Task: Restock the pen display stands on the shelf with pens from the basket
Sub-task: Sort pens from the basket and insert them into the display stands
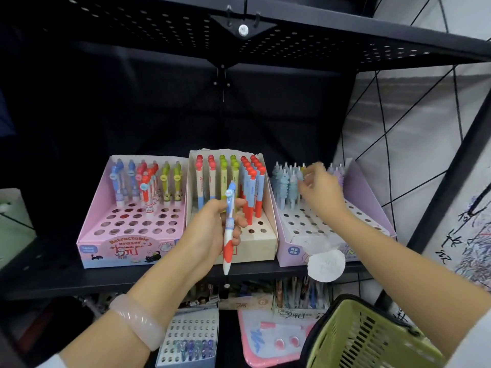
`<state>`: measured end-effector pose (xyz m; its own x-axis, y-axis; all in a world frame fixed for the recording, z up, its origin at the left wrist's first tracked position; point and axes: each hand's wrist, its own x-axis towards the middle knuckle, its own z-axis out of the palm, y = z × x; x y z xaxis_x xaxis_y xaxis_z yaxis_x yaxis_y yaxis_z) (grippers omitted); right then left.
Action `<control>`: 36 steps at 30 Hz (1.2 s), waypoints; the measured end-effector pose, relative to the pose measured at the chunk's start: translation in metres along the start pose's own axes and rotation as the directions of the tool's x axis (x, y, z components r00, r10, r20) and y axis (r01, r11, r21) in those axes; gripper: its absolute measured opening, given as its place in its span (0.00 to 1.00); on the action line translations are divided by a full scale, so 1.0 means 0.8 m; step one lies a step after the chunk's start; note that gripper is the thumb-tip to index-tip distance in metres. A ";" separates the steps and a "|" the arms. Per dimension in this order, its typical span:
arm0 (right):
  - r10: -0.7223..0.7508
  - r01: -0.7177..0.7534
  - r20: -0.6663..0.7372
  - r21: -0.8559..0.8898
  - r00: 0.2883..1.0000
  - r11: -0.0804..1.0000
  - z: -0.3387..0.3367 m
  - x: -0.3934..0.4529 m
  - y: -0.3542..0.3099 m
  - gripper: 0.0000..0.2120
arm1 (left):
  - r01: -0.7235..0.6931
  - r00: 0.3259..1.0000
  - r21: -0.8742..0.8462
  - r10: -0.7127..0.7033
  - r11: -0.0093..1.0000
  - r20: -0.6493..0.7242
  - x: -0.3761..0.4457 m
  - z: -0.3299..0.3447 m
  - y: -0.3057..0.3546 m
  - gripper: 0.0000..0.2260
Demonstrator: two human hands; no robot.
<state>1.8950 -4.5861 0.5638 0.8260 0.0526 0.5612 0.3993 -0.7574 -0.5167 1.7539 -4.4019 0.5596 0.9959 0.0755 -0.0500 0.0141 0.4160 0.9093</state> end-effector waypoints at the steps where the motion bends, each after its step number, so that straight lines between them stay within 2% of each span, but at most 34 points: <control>1: -0.039 0.043 -0.084 0.052 0.996 0.998 -0.009 -0.005 -0.013 0.06 | -0.008 1.000 -0.006 0.008 1.000 -0.003 -0.001 0.001 0.002 0.13; 2: -0.078 0.091 -0.112 0.116 0.991 0.989 -0.016 -0.012 -0.029 0.03 | -0.026 1.000 -0.006 0.026 1.000 -0.009 -0.002 0.001 0.002 0.13; 4: -0.149 0.145 -0.004 0.263 0.989 0.954 -0.026 -0.029 -0.068 0.01 | -0.075 0.997 0.003 0.075 0.997 -0.021 -0.004 0.003 0.002 0.13; 6: -0.186 0.103 0.190 0.378 0.964 0.920 -0.026 -0.049 -0.102 0.01 | -0.125 0.992 0.033 0.126 0.992 -0.019 -0.006 0.002 0.000 0.14; 8: -0.201 0.047 0.326 0.425 0.924 0.904 -0.020 -0.067 -0.125 0.04 | -0.172 0.985 0.096 0.174 0.980 -0.017 -0.009 -0.003 -0.003 0.16; 11: -0.196 -0.032 0.410 0.488 0.891 0.872 -0.011 -0.081 -0.149 0.02 | -0.220 0.973 0.160 0.228 0.962 -0.033 -0.013 -0.015 -0.003 0.18; 14: -0.200 -0.078 0.460 0.518 0.865 0.852 -0.004 -0.085 -0.166 0.06 | -0.246 0.964 0.199 0.262 0.949 -0.055 -0.020 -0.035 0.002 0.16; 17: -0.219 -0.114 0.447 0.607 0.867 0.787 0.002 -0.082 -0.188 0.03 | -0.275 0.952 0.325 0.305 0.905 -0.042 -0.029 -0.063 0.012 0.14; 20: -0.202 -0.066 0.346 0.627 0.916 0.776 0.008 -0.067 -0.212 0.05 | -0.332 0.920 0.509 0.391 0.794 -0.010 -0.041 -0.102 0.028 0.13; 23: -0.201 -0.019 0.277 0.628 0.940 0.778 0.022 -0.051 -0.241 0.07 | -0.335 0.885 0.645 0.465 0.687 -0.036 -0.056 -0.147 0.049 0.13; 25: -0.212 0.005 0.250 0.637 0.945 0.771 0.038 -0.042 -0.264 0.08 | -0.308 0.861 0.693 0.501 0.652 -0.089 -0.064 -0.176 0.063 0.12; 30: -0.250 0.100 0.194 0.566 0.949 0.818 0.088 -0.021 -0.314 0.10 | -0.263 0.785 0.667 0.557 0.697 -0.273 -0.074 -0.226 0.083 0.11; 36: -0.303 0.200 0.244 0.370 0.921 0.907 0.145 -0.018 -0.322 0.06 | -0.210 0.824 0.664 0.495 0.718 -0.275 -0.072 -0.257 0.079 0.11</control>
<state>1.8263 -4.3163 0.6138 0.7371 0.4371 0.5154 0.6748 -0.4354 -0.5959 1.6790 -4.1936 0.5347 0.8035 0.5171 0.2951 -0.1393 -0.3187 0.9376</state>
